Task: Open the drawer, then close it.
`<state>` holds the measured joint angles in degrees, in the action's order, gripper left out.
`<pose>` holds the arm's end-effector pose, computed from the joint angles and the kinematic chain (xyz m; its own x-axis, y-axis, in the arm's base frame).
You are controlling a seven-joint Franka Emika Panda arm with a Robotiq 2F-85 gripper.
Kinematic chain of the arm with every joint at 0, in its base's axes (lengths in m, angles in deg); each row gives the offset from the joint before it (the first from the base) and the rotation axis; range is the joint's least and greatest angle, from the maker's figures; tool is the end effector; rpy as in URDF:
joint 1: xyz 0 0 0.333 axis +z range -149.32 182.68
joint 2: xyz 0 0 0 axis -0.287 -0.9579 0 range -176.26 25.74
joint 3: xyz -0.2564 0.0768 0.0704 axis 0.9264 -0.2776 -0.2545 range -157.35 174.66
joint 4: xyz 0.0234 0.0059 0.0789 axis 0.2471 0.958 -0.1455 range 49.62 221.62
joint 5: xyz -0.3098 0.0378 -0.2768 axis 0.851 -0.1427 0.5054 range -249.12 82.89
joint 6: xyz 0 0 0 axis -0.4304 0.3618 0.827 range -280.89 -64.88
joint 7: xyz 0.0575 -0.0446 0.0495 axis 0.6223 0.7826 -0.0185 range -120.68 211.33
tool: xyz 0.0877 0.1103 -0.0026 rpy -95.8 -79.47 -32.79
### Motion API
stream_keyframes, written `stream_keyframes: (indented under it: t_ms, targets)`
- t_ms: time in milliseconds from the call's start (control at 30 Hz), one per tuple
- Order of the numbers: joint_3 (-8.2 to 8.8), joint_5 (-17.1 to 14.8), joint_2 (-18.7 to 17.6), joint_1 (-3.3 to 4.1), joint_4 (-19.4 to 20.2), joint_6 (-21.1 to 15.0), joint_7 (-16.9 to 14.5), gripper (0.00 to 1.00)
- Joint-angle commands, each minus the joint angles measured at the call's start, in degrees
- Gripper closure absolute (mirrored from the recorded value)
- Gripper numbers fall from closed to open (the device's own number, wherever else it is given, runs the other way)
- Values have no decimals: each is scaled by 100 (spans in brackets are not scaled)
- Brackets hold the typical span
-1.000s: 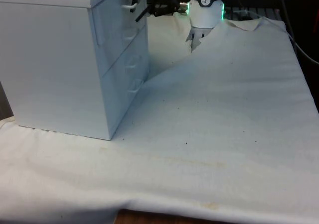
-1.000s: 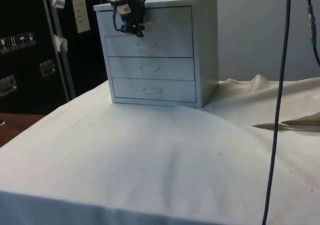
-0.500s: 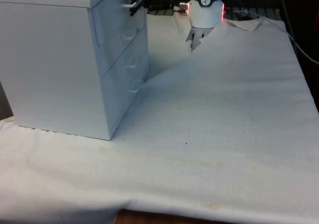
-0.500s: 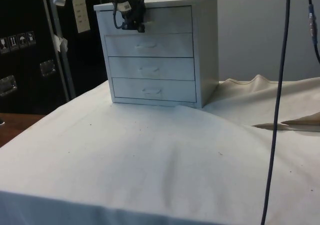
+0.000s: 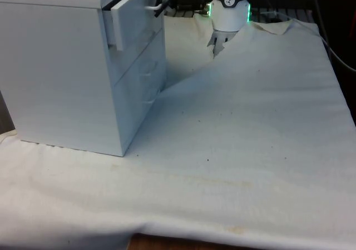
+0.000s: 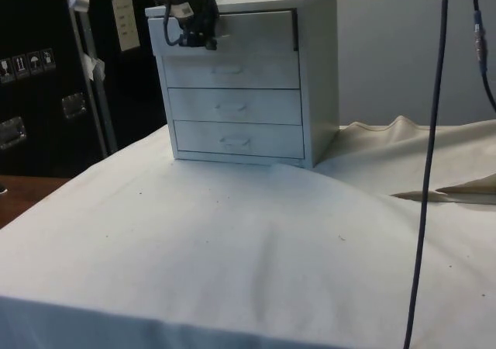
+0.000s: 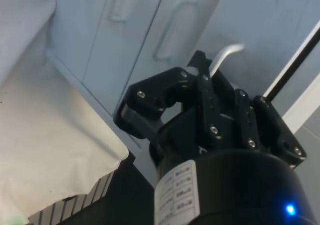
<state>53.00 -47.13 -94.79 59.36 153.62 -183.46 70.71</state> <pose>0.6228 -0.0559 0.3112 0.9923 -0.0810 0.0939 -0.1236 -0.7036 0.6997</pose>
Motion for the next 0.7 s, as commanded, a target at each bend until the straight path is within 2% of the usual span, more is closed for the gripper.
stream_keyframes:
  t_ms: [0,133,167,200,333,400,433,567,667]
  targets:
    - [-34,-103,-97,-11,-126,115,0,100]
    - [-69,-178,-258,11,-315,275,57,100]
    - [-23,-74,-195,0,-206,178,52,100]
    - [-69,-178,-258,11,-315,275,57,100]
    - [-126,-178,-315,52,-407,418,160,100]
    - [-149,-109,-309,29,-384,401,201,100]
    - [-183,-155,-292,74,-430,510,229,100]
    - [-252,-109,-223,103,-418,607,344,100]
    - [-281,-86,-160,160,-367,682,481,100]
